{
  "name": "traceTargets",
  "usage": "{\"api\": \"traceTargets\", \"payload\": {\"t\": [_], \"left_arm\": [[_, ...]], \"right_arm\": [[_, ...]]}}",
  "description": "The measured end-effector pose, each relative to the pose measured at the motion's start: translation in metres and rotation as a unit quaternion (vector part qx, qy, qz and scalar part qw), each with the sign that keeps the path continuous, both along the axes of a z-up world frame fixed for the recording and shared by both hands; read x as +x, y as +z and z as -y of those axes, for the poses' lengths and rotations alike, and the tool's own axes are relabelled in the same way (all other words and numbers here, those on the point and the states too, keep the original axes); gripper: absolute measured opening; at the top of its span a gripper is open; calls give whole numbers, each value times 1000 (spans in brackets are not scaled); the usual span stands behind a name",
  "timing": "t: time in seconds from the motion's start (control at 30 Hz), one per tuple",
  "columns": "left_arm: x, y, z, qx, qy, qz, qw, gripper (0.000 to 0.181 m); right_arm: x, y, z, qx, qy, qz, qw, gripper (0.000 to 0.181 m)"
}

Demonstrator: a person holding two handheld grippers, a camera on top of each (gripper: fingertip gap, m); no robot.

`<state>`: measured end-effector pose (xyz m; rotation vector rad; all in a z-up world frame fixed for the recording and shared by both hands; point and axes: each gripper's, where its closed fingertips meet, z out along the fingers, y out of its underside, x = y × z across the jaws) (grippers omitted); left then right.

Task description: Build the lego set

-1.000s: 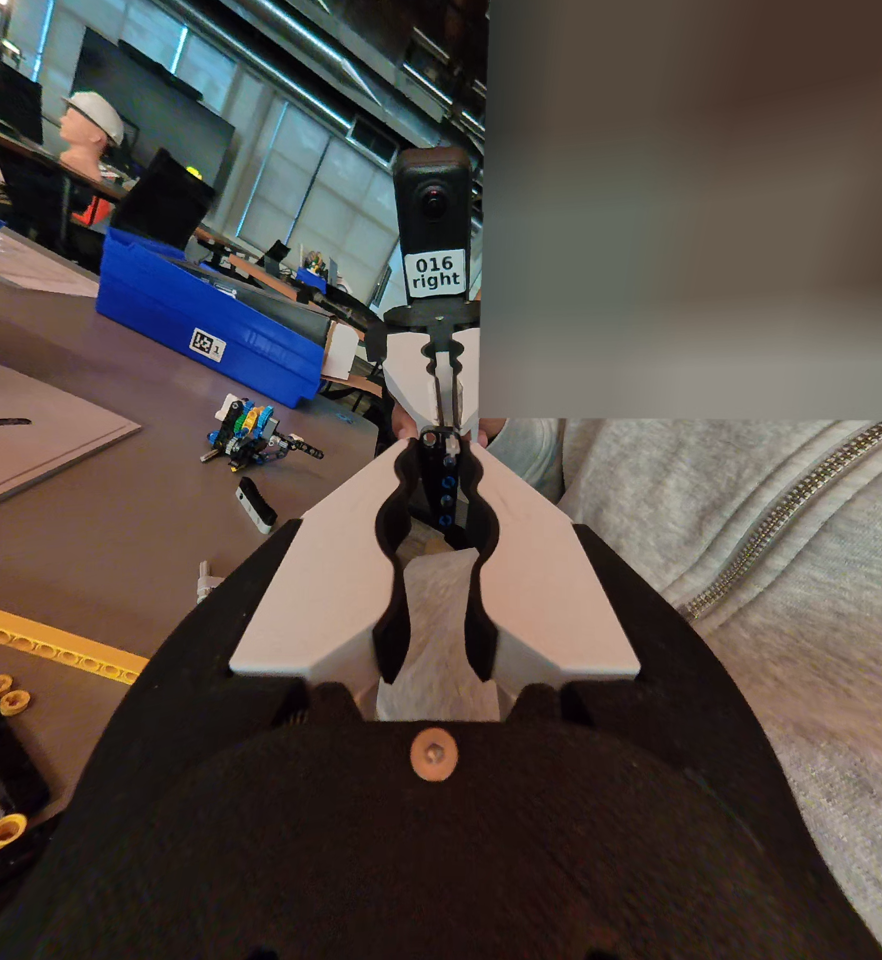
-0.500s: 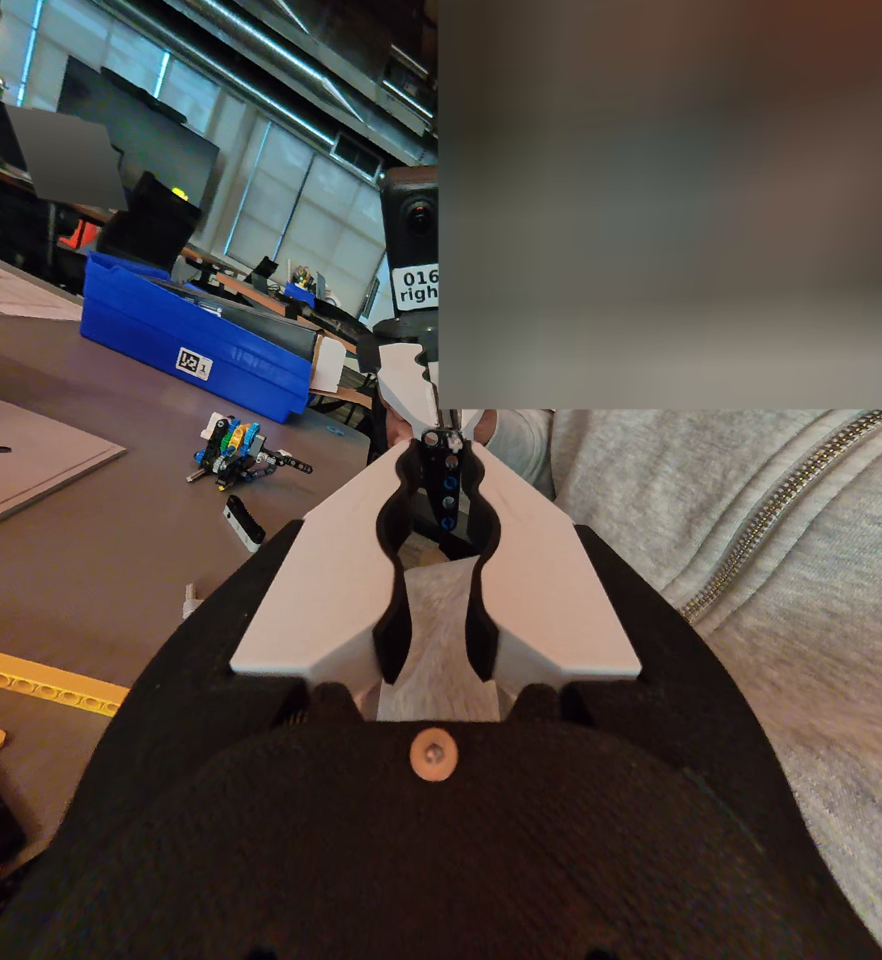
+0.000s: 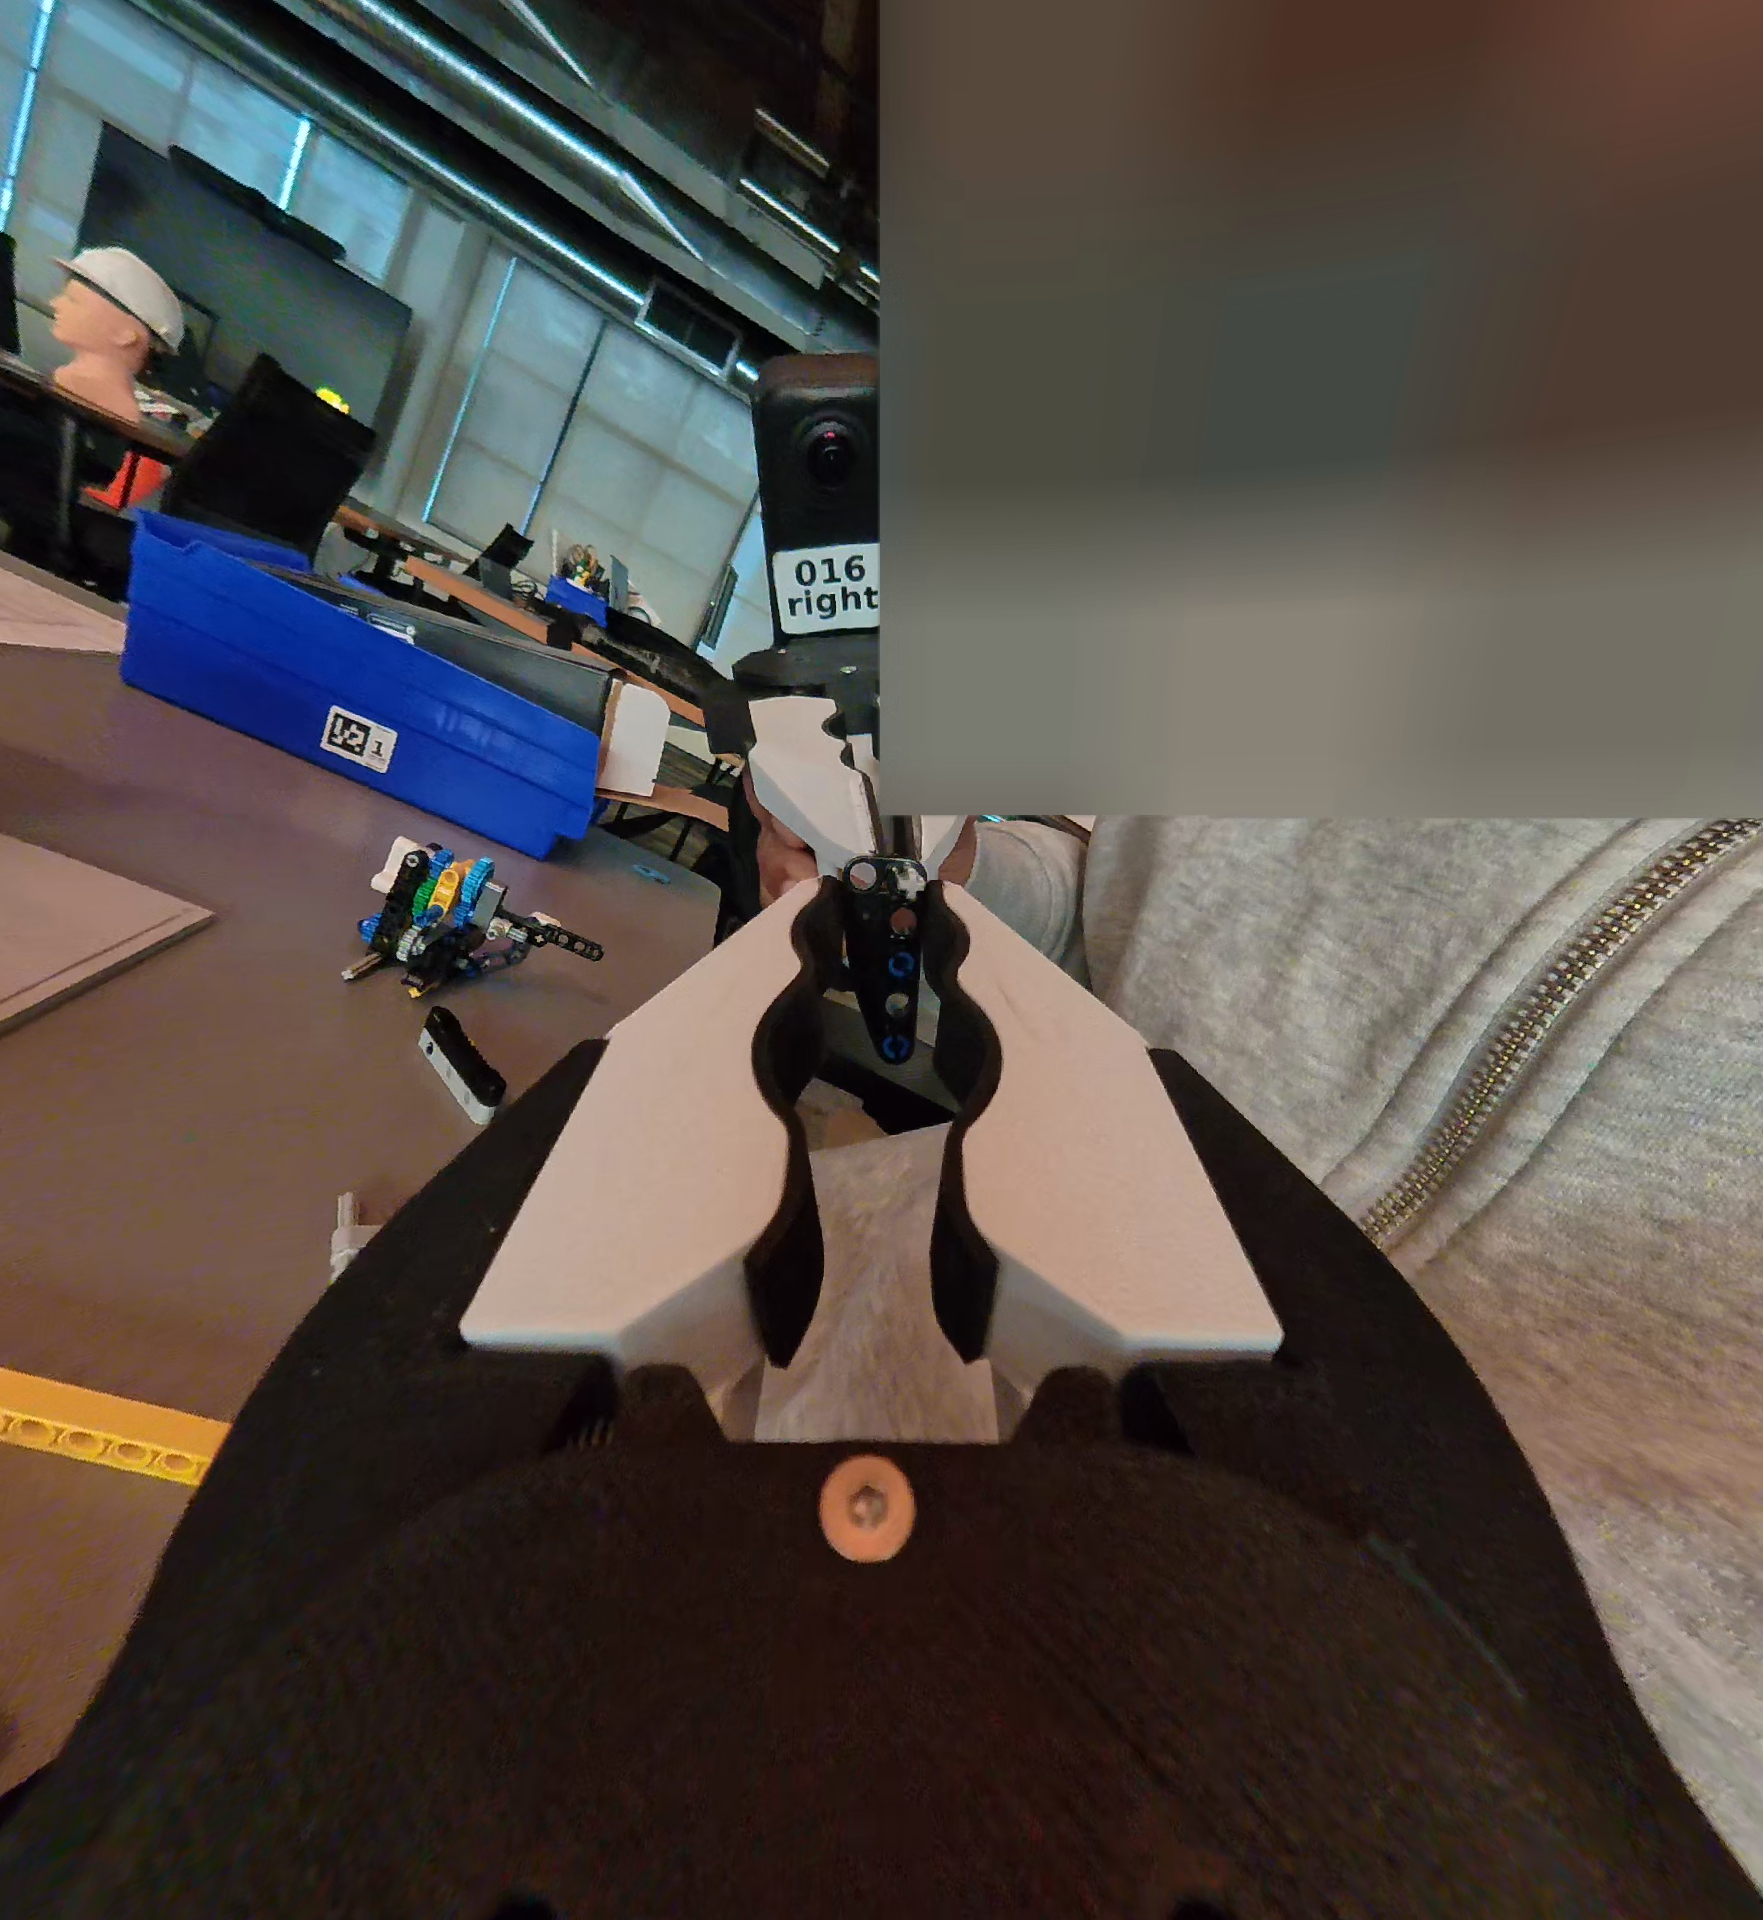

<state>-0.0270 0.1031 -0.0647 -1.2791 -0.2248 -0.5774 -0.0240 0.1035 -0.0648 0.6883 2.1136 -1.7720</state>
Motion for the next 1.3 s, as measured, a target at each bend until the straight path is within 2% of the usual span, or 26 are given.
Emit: {"api": "traceTargets", "payload": {"t": [0.9, 1.1, 1.17, 1.3], "left_arm": [[4, 1, 0, 2, -6, -8, 1000, 11], [2, -7, -1, -23, 5, -23, 999, 11], [1, -10, 0, -30, 3, -20, 999, 11], [-1, -6, 3, -13, -3, -1, 1000, 11]], "right_arm": [[4, 1, -2, -2, 4, 3, 1000, 3], [3, -6, -3, 4, -2, 3, 1000, 3], [0, -12, -3, 9, -9, 26, 1000, 3], [-7, -13, -6, 25, -43, 38, 998, 16]]}}
